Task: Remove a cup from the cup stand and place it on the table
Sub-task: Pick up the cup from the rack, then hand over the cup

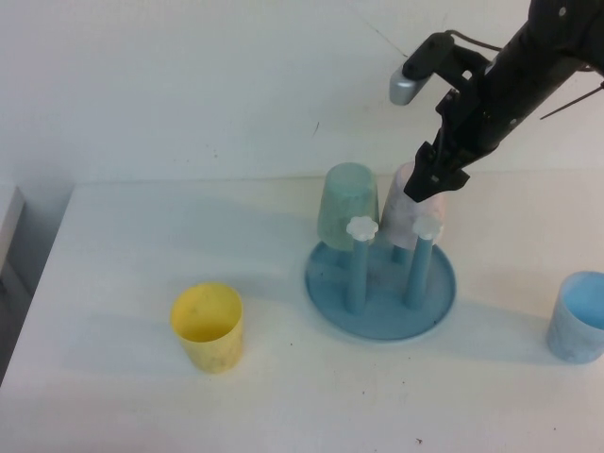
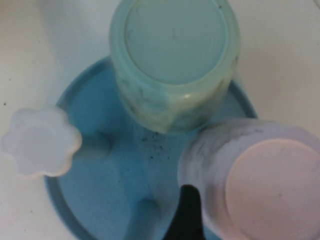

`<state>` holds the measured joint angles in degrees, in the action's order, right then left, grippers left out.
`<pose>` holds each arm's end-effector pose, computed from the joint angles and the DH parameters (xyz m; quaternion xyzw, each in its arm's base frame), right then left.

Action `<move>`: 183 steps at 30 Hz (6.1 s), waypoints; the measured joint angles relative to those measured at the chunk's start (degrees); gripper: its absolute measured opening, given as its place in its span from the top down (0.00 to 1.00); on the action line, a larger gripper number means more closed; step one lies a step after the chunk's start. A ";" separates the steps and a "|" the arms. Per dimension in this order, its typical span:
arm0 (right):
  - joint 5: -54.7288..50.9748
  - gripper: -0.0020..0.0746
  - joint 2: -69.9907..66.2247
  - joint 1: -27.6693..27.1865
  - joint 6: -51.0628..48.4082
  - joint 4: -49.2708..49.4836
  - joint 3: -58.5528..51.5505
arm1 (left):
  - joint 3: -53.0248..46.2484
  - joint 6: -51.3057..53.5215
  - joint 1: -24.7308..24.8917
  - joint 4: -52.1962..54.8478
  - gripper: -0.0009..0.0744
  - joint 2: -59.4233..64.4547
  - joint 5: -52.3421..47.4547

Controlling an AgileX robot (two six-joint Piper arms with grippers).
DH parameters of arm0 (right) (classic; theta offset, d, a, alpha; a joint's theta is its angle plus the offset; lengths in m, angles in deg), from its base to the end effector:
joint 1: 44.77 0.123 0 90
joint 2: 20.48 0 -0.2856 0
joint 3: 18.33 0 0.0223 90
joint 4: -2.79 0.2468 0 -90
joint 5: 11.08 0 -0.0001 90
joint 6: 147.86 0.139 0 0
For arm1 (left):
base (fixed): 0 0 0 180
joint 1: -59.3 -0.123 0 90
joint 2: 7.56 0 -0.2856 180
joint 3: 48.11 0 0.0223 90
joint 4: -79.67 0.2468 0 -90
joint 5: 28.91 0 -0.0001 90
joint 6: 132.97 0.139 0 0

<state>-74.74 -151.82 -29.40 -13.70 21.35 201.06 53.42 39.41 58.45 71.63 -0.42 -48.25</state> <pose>0.4654 0.1691 0.2312 -0.4572 0.8503 0.0961 0.2422 0.0953 -0.0050 0.1641 -0.0966 0.7861 -0.0945 0.6031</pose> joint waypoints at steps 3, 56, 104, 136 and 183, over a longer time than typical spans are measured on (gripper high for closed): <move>0.65 0.20 -1.12 0.00 -1.17 1.32 0.00 | 0.00 0.00 0.00 0.00 0.99 0.00 0.00; -0.50 0.24 28.69 -10.00 -0.33 39.34 -44.89 | 0.00 0.00 0.00 0.00 0.99 0.00 0.00; -2.77 0.24 24.78 -14.19 17.04 77.90 -63.91 | -0.37 -8.50 0.00 -42.81 0.99 -0.10 3.71; -2.77 0.24 24.78 -14.19 5.63 77.90 -63.91 | 35.29 107.57 1.94 -87.41 0.47 66.33 -45.13; -1.96 0.24 24.78 -14.88 -5.29 81.47 -63.81 | 68.03 100.31 28.94 -87.70 0.93 99.59 -28.98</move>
<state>-76.70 -127.04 -44.28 -18.99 102.82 137.25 121.45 139.72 87.39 -16.07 99.16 -77.23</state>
